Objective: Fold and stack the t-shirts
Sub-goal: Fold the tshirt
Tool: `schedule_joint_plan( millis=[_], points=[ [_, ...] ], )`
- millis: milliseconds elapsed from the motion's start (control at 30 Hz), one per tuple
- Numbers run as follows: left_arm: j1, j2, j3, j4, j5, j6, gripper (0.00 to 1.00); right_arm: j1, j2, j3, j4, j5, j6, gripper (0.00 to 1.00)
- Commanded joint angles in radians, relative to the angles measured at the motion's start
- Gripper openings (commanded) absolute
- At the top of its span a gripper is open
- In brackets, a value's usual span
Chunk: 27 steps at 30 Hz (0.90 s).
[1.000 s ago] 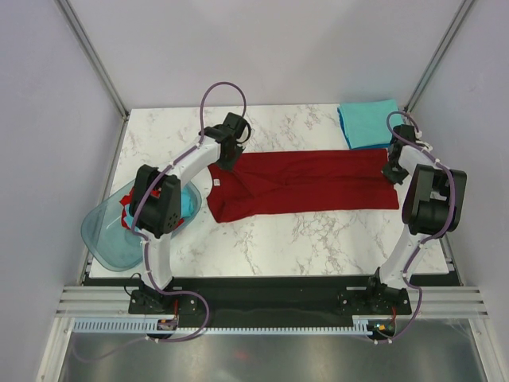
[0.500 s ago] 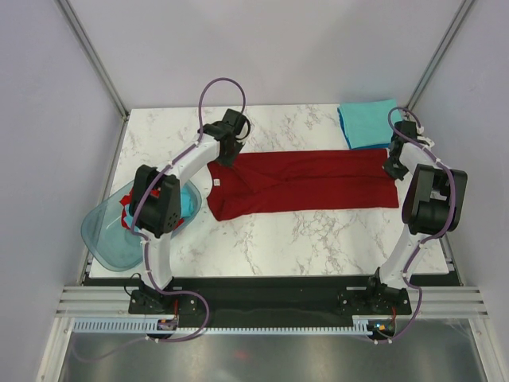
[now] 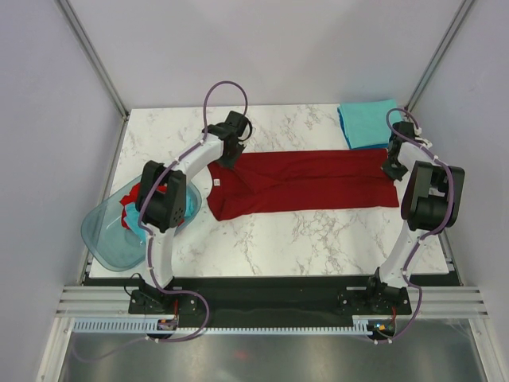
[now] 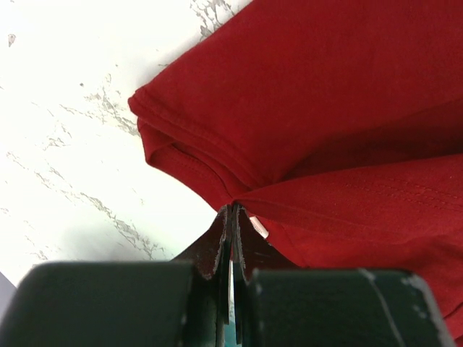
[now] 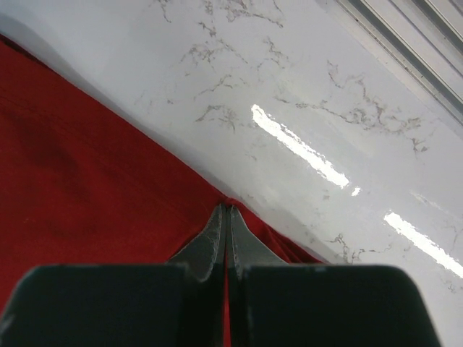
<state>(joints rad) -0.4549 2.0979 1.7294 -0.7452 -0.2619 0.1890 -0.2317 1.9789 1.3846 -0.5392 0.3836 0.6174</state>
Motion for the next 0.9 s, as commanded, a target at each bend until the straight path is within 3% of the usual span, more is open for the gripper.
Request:
schedule_joint_plan(
  millis=[0,167,300,400,500,600,867],
  points=[
    [0.009,0.01,0.05,0.024,-0.039,0.038,0.02,-0.001,0.003,0.053,0.002,0.06,0.005,0.0],
    [0.01,0.033,0.061,0.026,-0.031,0.04,0.02,0.002,0.0,0.06,0.004,0.037,0.01,0.0],
    [0.01,0.04,0.059,0.026,-0.019,0.032,0.02,0.002,-0.05,0.05,0.015,0.05,-0.021,0.26],
    [0.01,0.043,0.058,0.026,-0.007,0.027,0.02,0.003,-0.095,0.016,0.015,0.052,-0.016,0.39],
    [0.01,0.042,0.053,0.026,-0.007,0.027,0.02,0.005,-0.14,-0.022,0.015,0.032,-0.01,0.38],
    [0.01,0.037,0.056,0.026,-0.008,0.029,0.02,0.005,-0.155,-0.058,0.019,-0.006,-0.005,0.3],
    [0.01,0.039,0.073,0.027,0.006,0.027,0.02,0.005,-0.088,-0.108,0.065,-0.026,-0.016,0.26]
  ],
)
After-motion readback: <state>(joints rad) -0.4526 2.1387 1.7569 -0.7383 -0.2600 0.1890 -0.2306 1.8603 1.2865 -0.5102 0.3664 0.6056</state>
